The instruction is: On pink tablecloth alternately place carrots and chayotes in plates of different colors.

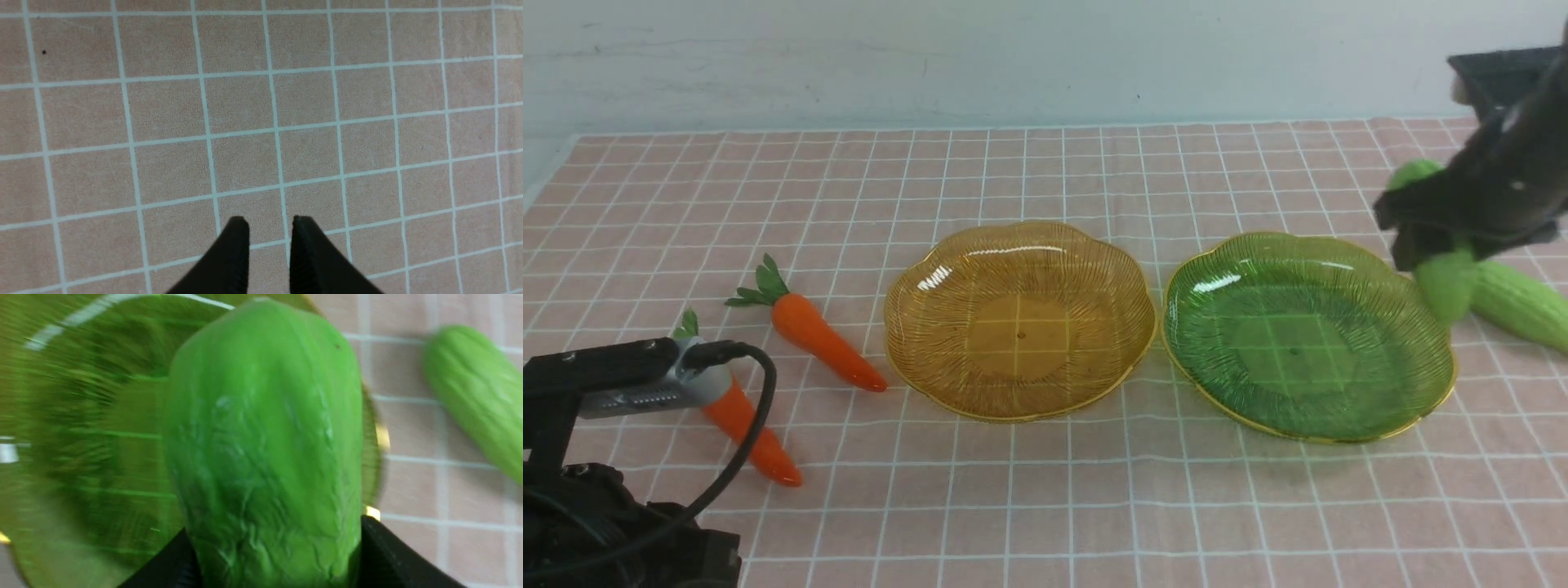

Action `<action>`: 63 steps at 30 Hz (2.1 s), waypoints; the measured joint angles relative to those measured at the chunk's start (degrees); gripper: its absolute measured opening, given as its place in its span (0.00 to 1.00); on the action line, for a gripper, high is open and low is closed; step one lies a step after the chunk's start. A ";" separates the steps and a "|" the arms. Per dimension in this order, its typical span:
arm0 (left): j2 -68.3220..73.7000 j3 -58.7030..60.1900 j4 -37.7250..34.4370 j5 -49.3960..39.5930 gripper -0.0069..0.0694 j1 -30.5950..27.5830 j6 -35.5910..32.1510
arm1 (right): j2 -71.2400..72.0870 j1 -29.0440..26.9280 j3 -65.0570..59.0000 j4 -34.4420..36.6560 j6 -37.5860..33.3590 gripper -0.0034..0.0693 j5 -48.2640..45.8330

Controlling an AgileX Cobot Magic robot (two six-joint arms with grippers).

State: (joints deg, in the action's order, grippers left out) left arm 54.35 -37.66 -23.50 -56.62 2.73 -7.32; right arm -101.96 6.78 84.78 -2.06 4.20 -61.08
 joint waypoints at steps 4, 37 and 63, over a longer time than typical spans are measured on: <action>0.00 0.00 0.05 0.40 0.27 0.00 0.00 | -2.42 3.37 0.08 6.00 -2.91 0.59 4.36; 0.00 -0.01 0.10 -0.49 0.27 0.00 -0.16 | -22.07 -9.20 3.65 -27.78 -3.66 0.83 8.10; 0.00 -0.06 6.81 5.22 0.68 0.00 3.83 | -18.30 1.20 15.02 1.26 4.08 0.81 -9.34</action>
State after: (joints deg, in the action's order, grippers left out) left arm 54.35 -37.72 -16.70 -51.40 2.73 -3.50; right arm -120.26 7.98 99.81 -0.80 8.29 -70.42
